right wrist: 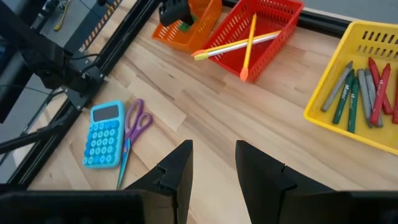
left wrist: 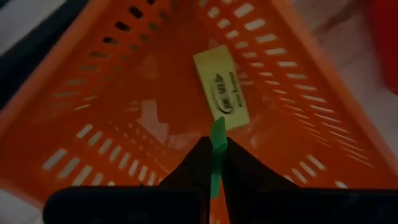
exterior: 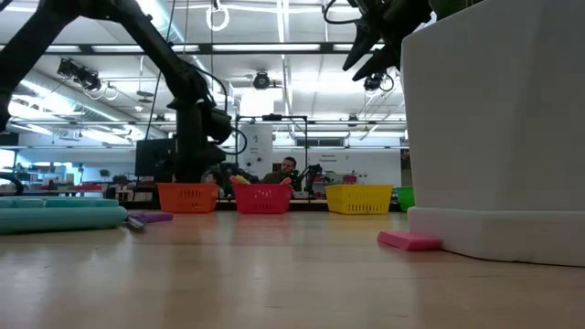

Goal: Sort crayons/erasers/pens/pencils in bins
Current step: Put the green eraser into the orange bin

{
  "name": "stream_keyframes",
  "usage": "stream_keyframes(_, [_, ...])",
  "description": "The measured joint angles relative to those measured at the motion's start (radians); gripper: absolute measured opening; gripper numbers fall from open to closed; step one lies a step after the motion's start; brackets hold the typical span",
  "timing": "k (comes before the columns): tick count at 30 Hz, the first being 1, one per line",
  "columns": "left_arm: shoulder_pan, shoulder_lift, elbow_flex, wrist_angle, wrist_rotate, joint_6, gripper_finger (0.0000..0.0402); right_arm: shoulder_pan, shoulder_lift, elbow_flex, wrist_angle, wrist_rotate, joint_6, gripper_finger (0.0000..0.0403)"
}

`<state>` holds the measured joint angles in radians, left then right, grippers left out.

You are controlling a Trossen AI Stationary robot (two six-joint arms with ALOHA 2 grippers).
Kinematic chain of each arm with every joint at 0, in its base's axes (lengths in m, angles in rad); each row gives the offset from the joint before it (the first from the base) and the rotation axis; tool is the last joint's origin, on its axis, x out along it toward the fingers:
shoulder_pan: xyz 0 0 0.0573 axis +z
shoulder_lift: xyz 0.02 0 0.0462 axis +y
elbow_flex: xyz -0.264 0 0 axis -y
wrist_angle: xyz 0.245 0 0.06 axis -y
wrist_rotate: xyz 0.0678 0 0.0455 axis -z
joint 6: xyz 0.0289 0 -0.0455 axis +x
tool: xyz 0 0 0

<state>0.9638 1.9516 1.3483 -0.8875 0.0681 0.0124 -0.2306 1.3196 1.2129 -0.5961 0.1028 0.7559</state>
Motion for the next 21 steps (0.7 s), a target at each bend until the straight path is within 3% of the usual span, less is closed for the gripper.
stream_keyframes(9, [0.001,0.013,0.0,0.011,-0.058,0.0,0.0056,0.0,0.0,0.0,-0.001,-0.003,0.001,0.0127])
stream_keyframes(12, [0.001,0.013,0.0,0.0,-0.057,0.0,0.0062,0.0,0.0,0.0,-0.019,-0.064,0.01,0.0127])
stream_keyframes(16, [0.0,0.013,0.0,-0.014,-0.057,0.0,0.0075,0.017,0.0,0.0,-0.177,-0.188,0.053,0.0127])
stream_keyframes(21, [-0.002,0.013,0.0,-0.029,-0.057,0.0,0.0101,0.091,-0.003,0.0,-0.414,-0.229,0.11,0.0127])
